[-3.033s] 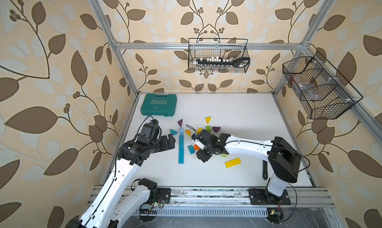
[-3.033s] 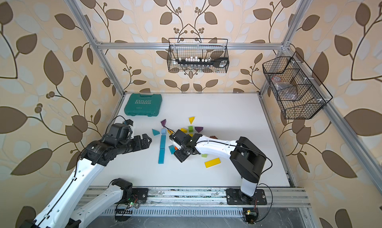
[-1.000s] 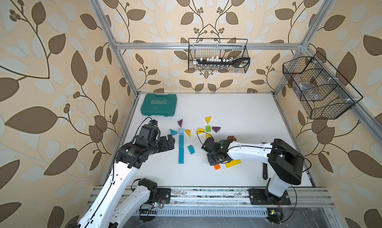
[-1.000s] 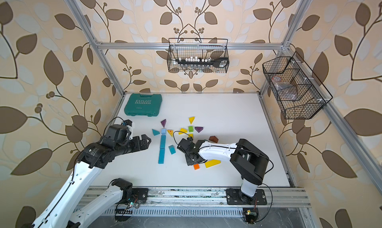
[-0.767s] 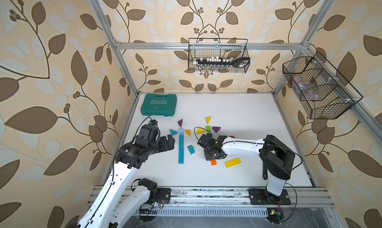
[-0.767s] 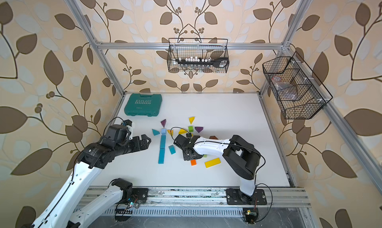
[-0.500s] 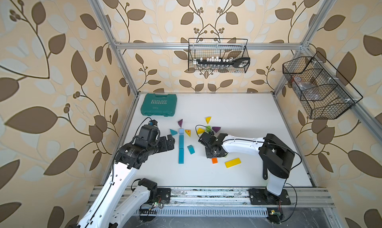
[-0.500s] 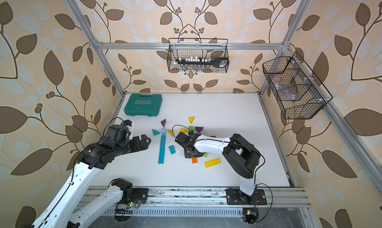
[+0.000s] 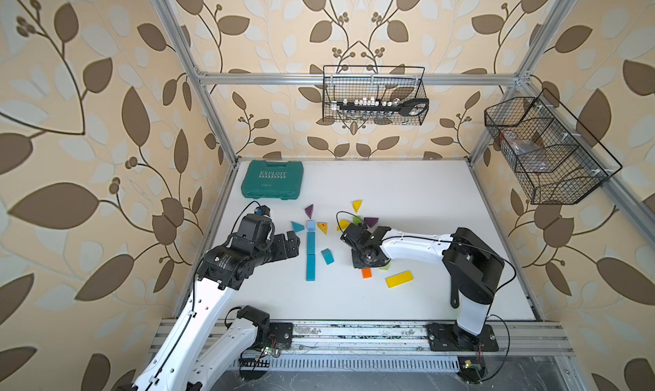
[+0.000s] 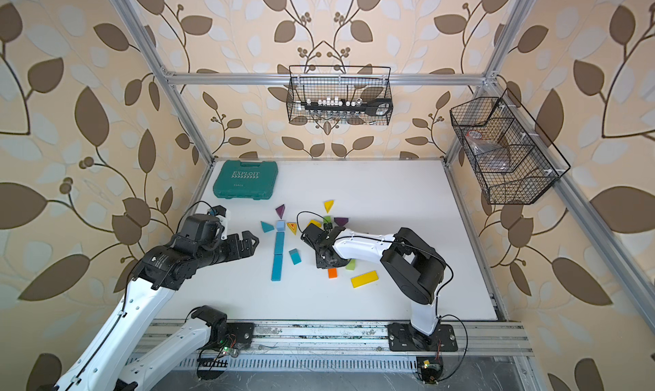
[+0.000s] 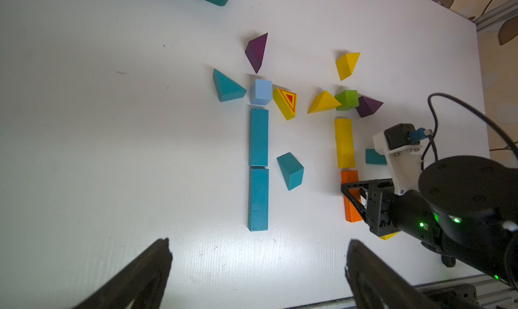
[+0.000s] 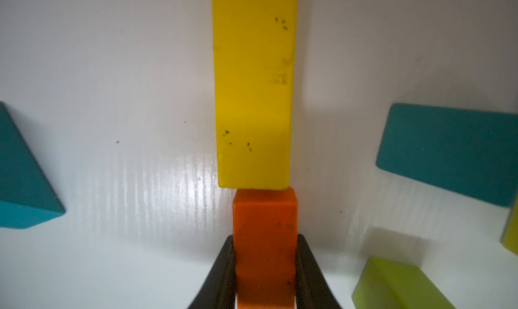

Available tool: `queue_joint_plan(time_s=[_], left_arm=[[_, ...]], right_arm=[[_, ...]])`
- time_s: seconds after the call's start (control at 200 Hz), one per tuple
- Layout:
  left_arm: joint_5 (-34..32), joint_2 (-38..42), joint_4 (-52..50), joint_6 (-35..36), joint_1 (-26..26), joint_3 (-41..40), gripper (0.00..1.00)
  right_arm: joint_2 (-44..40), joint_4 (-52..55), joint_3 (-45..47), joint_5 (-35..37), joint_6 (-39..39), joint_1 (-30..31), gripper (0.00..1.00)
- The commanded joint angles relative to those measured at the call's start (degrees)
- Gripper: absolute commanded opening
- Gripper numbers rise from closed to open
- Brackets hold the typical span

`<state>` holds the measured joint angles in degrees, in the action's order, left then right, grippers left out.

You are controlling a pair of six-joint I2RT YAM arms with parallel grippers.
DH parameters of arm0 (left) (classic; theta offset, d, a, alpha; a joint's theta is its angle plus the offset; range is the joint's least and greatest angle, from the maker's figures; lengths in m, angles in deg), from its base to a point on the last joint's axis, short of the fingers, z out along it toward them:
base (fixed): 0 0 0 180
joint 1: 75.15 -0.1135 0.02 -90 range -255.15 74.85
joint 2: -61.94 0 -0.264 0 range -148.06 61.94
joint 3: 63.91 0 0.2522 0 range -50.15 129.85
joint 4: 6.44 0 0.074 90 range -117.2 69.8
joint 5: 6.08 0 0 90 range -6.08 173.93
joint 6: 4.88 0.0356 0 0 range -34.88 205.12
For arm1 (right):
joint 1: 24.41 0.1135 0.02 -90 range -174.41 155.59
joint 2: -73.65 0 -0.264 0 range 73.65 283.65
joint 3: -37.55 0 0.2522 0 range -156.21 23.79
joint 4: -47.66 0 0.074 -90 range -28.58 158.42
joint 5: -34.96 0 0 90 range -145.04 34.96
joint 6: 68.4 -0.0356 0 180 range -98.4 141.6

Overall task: Assemble a small pinwheel with building blocks
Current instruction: Assemble the building block at the center of the board.

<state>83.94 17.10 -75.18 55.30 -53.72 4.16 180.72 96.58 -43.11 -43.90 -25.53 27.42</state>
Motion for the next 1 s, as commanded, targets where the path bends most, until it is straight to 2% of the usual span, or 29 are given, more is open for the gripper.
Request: queue_joint_plan(time_s=[0.0,0.2,0.325,0.5,0.61,0.69,0.8,0.995], left_arm=[[-0.76,0.28,0.57,0.91,0.19,-0.16,0.99],[-0.8,0.02,0.58,0.87,0.17,-0.08,0.99],[-0.8,0.02,0.57,0.84,0.19,-0.08,0.99],[-0.84,0.02,0.58,0.87,0.19,-0.17,0.99],[-0.77,0.04,0.55,0.86,0.15,-0.17,0.99],[-0.55,-0.12,0.66,0.91,0.18,-0.18,0.99],[-0.56,-0.16,0.66,0.93,0.18,-0.18,0.99],[-0.45,-0.29,0.67,0.99,0.19,-0.16,0.99]], right_arm=[[3.07,-0.55,-0.13,-2.15,-0.77,-0.19,0.18],[3.24,0.55,-0.93,-1.25,-0.93,-0.85,0.19],[3.73,0.23,-1.2,-2.26,-0.91,-1.02,0.28],[4.37,0.59,-1.57,-2.07,-1.25,-1.03,0.29],[3.92,1.96,-1.84,-0.81,-1.55,-1.27,0.4],[3.11,2.38,-1.98,-0.47,-1.56,-1.25,0.42],[1.79,3.87,-2.8,0.06,-0.85,-1.38,0.52],[0.92,6.9,-6.97,2.17,3.47,-3.44,0.58]])
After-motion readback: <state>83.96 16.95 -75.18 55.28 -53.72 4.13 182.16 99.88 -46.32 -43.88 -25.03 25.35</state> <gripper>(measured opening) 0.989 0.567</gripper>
